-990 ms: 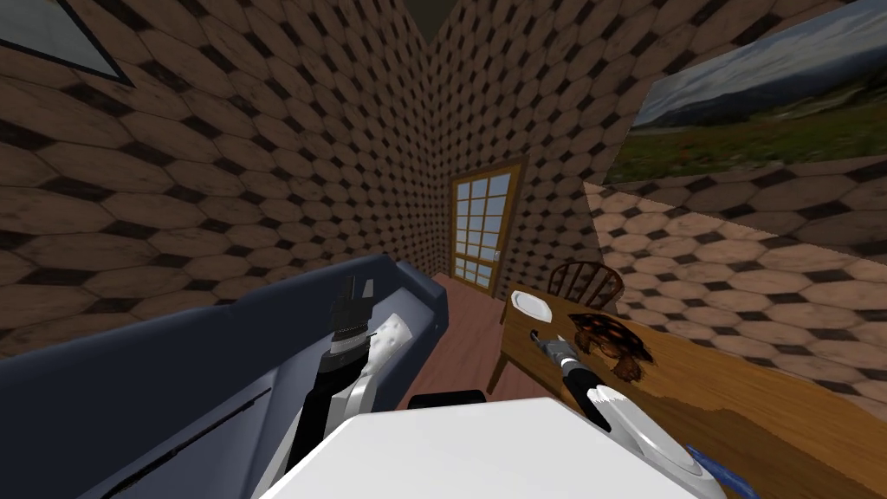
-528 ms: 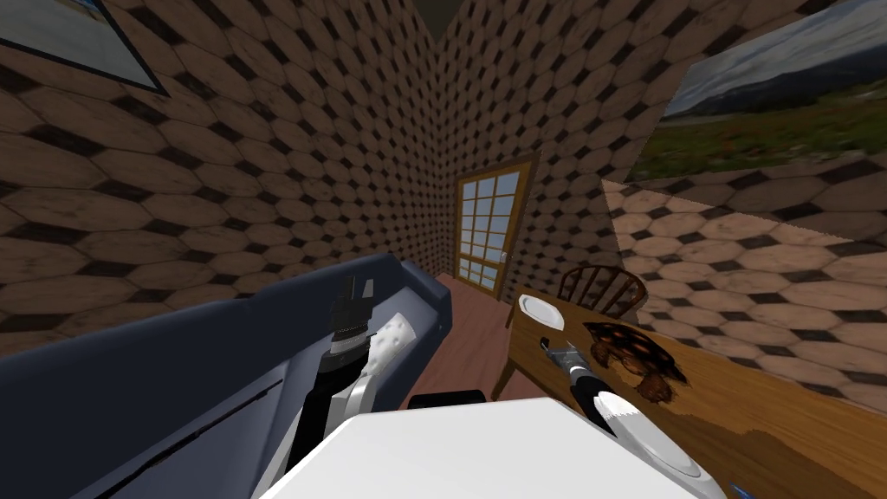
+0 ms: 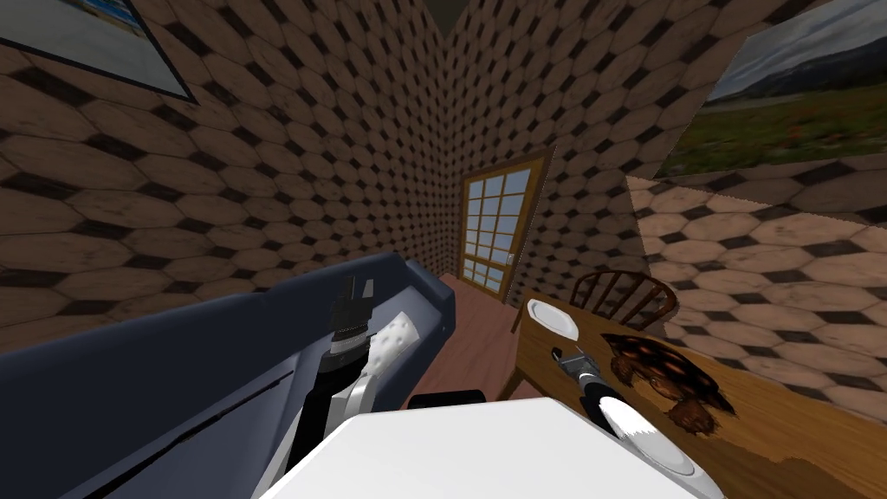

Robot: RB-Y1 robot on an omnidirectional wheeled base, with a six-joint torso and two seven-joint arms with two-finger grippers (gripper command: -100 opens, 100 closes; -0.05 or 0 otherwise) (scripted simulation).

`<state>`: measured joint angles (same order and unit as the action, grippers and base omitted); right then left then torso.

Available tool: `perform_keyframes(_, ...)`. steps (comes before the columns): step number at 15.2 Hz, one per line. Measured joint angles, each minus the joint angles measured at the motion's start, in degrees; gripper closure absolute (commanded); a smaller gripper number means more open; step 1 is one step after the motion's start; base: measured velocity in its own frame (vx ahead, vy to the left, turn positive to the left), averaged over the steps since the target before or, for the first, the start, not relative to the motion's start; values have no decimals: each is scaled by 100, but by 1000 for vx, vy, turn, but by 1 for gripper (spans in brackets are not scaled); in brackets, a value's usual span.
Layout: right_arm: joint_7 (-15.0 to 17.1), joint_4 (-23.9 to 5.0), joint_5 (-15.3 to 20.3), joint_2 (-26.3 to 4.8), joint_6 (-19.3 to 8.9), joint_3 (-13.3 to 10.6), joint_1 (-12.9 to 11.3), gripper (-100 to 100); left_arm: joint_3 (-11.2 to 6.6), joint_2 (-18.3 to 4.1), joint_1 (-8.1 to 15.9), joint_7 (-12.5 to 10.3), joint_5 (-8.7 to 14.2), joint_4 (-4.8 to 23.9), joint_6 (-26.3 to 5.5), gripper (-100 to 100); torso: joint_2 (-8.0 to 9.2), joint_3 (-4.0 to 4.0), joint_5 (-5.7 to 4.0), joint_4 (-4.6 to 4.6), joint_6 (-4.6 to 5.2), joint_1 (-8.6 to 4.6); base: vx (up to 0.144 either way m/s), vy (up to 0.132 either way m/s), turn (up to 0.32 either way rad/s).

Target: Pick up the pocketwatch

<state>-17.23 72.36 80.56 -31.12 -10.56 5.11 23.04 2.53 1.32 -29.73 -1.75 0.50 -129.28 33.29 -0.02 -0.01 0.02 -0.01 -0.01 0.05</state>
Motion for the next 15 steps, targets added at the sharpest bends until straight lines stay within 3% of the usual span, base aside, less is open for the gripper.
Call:
perform_keyframes(2, 88, -207, 408, -65, -90, -70, -46, -100, 0, 0, 0, 0, 0, 0, 0, 0, -1, 0, -1, 0, 0, -3, 27, -11, 112)
perform_keyframes(6, -78, -391, 689, -172, -267, -197, -44, -100, 0, 0, 0, 0, 0, 0, 0, 0, 2, 1, -1, 0, 1, -3, 18, -9, 70)
perform_keyframes(15, -218, -1030, 1730, -370, -623, -604, -80, -100, -1, 0, 0, 0, 0, 0, 0, 0, 3, 2, -3, 1, 2, -14, 16, -31, 93)
